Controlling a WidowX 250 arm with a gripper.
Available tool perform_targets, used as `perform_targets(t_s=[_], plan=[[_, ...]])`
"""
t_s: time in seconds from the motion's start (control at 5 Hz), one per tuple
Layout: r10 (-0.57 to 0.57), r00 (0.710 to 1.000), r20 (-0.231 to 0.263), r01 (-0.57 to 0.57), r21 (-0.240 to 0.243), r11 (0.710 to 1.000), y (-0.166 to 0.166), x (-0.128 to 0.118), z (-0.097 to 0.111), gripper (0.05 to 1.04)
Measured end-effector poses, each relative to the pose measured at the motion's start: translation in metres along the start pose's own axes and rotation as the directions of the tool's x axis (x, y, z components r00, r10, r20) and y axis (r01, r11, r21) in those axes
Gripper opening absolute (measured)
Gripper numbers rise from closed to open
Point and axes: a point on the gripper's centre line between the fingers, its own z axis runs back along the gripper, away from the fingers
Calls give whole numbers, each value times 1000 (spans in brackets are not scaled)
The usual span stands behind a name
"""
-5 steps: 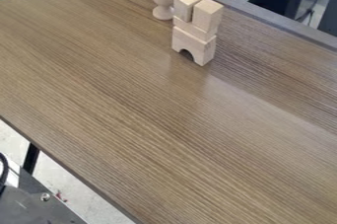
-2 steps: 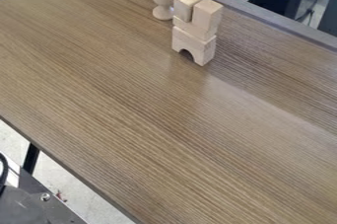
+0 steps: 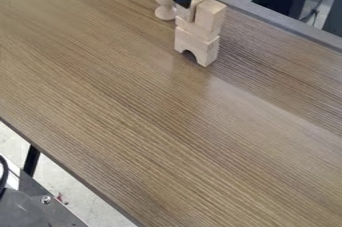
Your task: Put the cube with a hole onto the left side of the table.
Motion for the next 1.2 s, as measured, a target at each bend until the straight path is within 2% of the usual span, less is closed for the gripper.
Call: perform_targets(t_s=[0.2,0.4,0.8,1.0,1.2], plan=[[-2,1000,-6,2,34,999,-11,12,-22,729],[33,999,-10,-33,36,999,-13,26,-23,615],[35,999,-18,-35,18,999,-15,26,-24,614],[54,998,-19,-53,20,998,-14,33,-25,614],[101,995,9,-101,-29,995,-8,58,-13,614]])
